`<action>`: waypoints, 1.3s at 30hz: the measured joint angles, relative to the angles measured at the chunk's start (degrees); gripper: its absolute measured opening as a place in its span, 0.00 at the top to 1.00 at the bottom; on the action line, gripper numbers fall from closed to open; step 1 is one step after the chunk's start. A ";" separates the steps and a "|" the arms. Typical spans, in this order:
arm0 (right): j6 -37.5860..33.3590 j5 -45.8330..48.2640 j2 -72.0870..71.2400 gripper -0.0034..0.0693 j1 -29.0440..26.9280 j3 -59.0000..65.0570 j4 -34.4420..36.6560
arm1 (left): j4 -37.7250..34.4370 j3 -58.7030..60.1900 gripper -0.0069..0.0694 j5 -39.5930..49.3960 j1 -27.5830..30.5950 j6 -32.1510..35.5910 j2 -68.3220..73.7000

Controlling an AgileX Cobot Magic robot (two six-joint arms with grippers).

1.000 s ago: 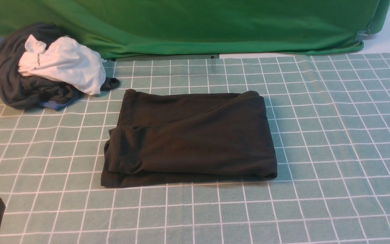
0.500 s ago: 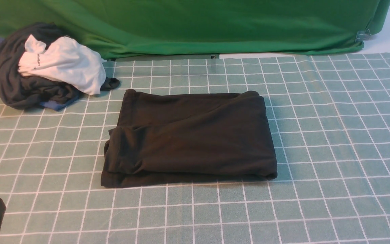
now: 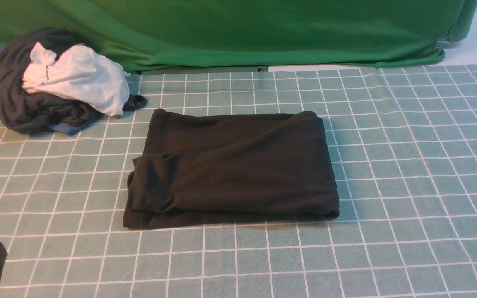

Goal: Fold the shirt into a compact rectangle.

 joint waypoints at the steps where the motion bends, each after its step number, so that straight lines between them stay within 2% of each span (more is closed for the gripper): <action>1: -0.06 2.01 0.00 0.62 0.00 0.05 -0.04 | 0.00 0.00 0.89 0.00 0.00 0.00 0.00; 5: 1.28 4.02 0.00 0.62 0.00 1.15 -0.52 | 0.00 0.00 0.89 0.00 0.00 0.00 0.00; 7: 7.89 4.25 0.05 0.62 0.00 3.61 -5.32 | 0.05 0.00 0.89 0.00 0.00 0.00 0.00; 8: 8.53 4.25 0.05 0.62 0.00 3.86 -5.86 | 0.05 0.00 0.89 0.00 0.00 0.00 0.00; 9: 13.05 4.25 0.16 0.62 0.00 6.07 -9.77 | 0.11 0.00 0.89 0.00 0.00 0.00 0.00; 12: 17.03 3.46 0.36 0.62 0.00 9.77 -12.79 | 0.17 0.00 0.89 0.00 0.00 0.00 0.00; 25: 18.21 1.48 0.47 0.62 -0.42 21.45 -14.21 | 0.21 0.00 0.89 0.00 0.00 0.00 0.00; 33: 19.31 3.32 0.26 0.62 -15.60 28.01 -14.21 | 0.23 0.00 0.89 0.00 0.00 0.00 0.00; 39: 20.85 6.10 0.26 0.62 -22.63 28.32 -14.21 | 0.23 0.00 0.89 0.00 0.05 0.00 0.00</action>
